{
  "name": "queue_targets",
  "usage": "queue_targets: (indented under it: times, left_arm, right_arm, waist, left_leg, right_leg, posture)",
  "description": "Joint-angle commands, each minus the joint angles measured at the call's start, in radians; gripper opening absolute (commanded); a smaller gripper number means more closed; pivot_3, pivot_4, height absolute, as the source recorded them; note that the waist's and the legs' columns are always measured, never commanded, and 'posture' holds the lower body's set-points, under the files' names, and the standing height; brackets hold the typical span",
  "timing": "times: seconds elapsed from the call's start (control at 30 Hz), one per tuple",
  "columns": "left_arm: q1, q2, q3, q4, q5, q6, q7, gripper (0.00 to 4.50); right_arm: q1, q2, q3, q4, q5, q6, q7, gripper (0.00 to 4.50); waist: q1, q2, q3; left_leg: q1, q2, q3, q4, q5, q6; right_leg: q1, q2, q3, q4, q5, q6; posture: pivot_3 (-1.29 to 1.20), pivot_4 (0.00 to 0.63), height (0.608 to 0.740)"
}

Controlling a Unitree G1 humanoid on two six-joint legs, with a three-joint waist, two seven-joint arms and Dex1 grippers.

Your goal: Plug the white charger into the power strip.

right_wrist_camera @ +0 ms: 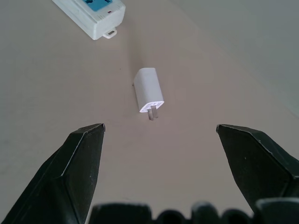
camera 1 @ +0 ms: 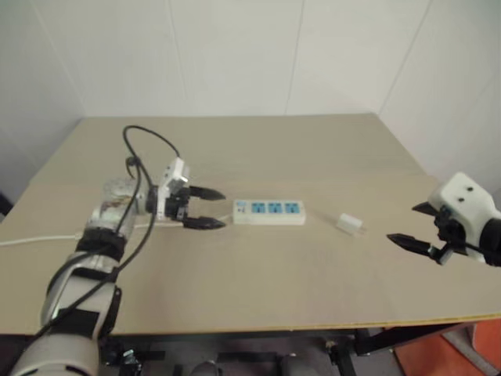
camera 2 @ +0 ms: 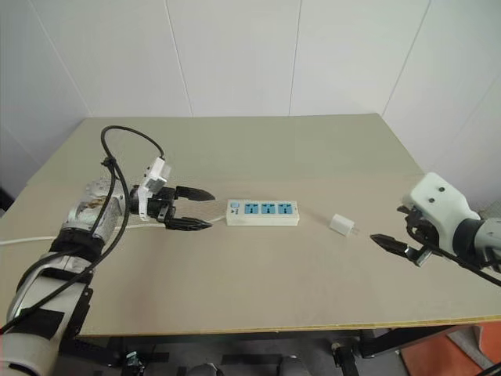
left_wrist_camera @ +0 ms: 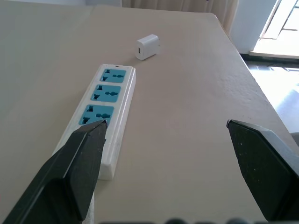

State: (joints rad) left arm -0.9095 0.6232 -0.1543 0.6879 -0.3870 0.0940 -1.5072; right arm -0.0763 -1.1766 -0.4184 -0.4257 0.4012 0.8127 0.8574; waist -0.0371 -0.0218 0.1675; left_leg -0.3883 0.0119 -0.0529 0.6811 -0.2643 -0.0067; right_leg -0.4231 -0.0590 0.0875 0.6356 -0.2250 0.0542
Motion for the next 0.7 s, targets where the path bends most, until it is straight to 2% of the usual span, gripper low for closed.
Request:
queue_targets:
  times: [0.03, 0.27, 0.37, 0.47, 0.6, 0.7]
  left_arm:
    - [0.018, -0.011, 0.058, -0.069, 0.021, -0.016, 0.089, 4.47]
    - [0.007, -0.083, 0.134, -0.025, 0.044, -0.008, 0.276, 4.47]
    - [-0.036, -0.136, 0.184, 0.092, 0.035, -0.092, 0.285, 4.47]
    - [-0.094, -0.159, 0.162, 0.247, 0.117, -0.158, 0.329, 4.47]
    - [-0.162, -0.201, 0.196, 0.444, 0.141, -0.239, 0.339, 4.47]
    - [-0.195, -0.219, 0.186, 0.532, 0.198, -0.294, 0.391, 4.47]
  right_arm:
    - [-0.005, -0.013, -0.007, 0.023, -0.027, -0.064, 0.021, 4.5]
    - [-0.004, 0.015, 0.001, 0.044, -0.048, -0.116, 0.018, 4.5]
    - [-0.008, 0.023, 0.012, 0.04, -0.054, -0.133, 0.017, 4.5]
    - [-0.022, 0.024, 0.031, 0.038, -0.058, -0.145, 0.013, 4.5]
    - [-0.052, 0.031, 0.068, 0.038, -0.065, -0.146, -0.004, 4.5]
    - [-0.061, 0.042, 0.082, 0.022, -0.072, -0.14, -0.016, 4.5]
  waist:
    - [0.001, 0.0, 0.0]
    - [0.004, 0.0, 0.0]
    - [0.006, 0.0, 0.0]
    - [0.006, 0.0, 0.0]
    - [0.007, 0.0, 0.0]
    - [0.008, 0.0, 0.0]
  left_leg:
    - [0.0, 0.0, 0.0, 0.0, 0.0, 0.0]
    - [0.001, 0.0, 0.0, 0.001, 0.0, 0.0]
    - [0.001, -0.001, 0.0, 0.001, 0.0, 0.0]
    - [0.001, -0.001, 0.0, 0.001, 0.0, 0.0]
    - [0.001, -0.001, 0.0, 0.001, 0.0, 0.0]
    - [0.0, -0.001, 0.0, 0.001, 0.0, 0.0]
  right_leg:
    - [0.0, 0.0, 0.0, 0.0, 0.0, 0.0]
    - [0.0, 0.0, 0.0, 0.001, 0.0, 0.0]
    - [0.0, 0.0, 0.0, 0.002, 0.0, 0.0]
    - [0.0, 0.0, 0.0, 0.002, 0.0, 0.0]
    - [0.0, 0.0, 0.0, 0.002, 0.0, 0.0]
    - [0.0, 0.0, 0.0, 0.001, 0.0, 0.0]
  posture:
    - [0.0, 0.15, 0.74]
    - [0.0, 0.15, 0.74]
    - [0.0, 0.15, 0.74]
    - [0.0, 0.15, 0.74]
    - [0.0, 0.15, 0.74]
    - [0.0, 0.15, 0.74]
